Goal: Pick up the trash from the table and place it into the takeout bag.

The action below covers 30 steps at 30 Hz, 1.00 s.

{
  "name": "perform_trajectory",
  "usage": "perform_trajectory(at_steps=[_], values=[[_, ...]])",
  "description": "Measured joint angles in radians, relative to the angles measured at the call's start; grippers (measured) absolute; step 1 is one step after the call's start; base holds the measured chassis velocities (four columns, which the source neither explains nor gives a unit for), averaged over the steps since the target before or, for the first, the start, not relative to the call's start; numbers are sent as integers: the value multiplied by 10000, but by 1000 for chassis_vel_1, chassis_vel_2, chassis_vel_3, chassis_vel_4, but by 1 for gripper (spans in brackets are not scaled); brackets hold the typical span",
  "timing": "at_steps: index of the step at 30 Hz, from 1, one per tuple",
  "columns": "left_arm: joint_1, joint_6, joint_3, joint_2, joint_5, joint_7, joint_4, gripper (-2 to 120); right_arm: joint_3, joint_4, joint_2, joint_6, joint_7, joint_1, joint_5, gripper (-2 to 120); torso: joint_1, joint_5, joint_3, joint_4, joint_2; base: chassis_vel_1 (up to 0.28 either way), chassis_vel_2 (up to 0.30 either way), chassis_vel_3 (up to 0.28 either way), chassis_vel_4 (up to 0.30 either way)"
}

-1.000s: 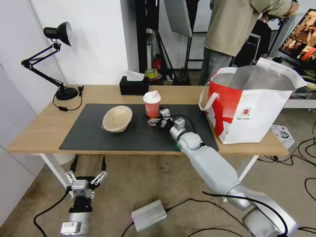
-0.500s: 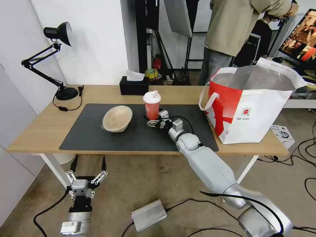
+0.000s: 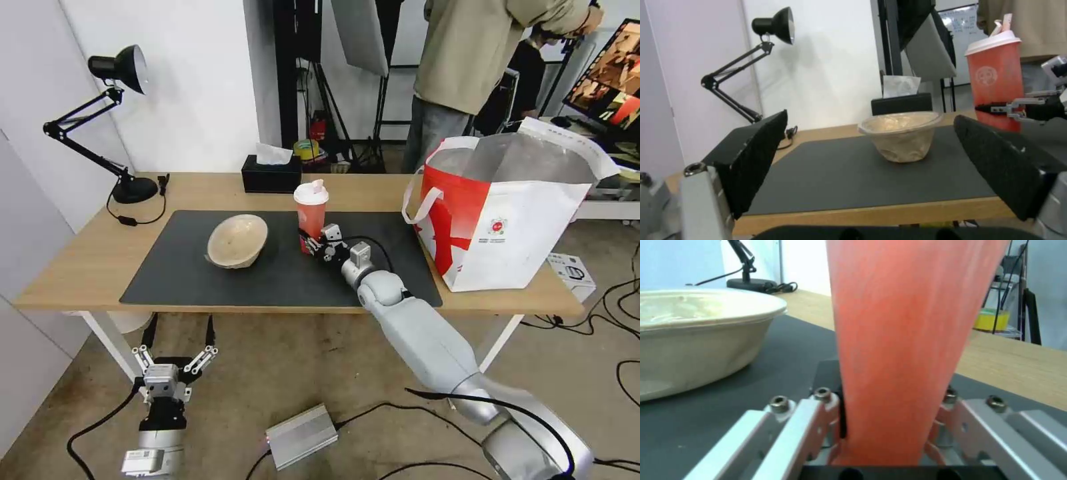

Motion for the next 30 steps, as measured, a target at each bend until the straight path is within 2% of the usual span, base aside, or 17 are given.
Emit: perform_trajectory(at_steps=[8,17,30], values=[[0,-24,-30,13,-59,0,2,100,3,177,-105,0,3,-15,-51,3,1,0,1,1,-2,0,0,0,0],[-66,-27,-9,17,-67,0,7,100,-169,994,-577,-209,191,-8,161,3,1,-2,0,0,-2,0,0,0,0],[35,-28,43,84,-71,4,-195,100,-585,3300,-1805,-924,690,56,1079,3,0,-1,-1,1,-2,0,0,0,0]])
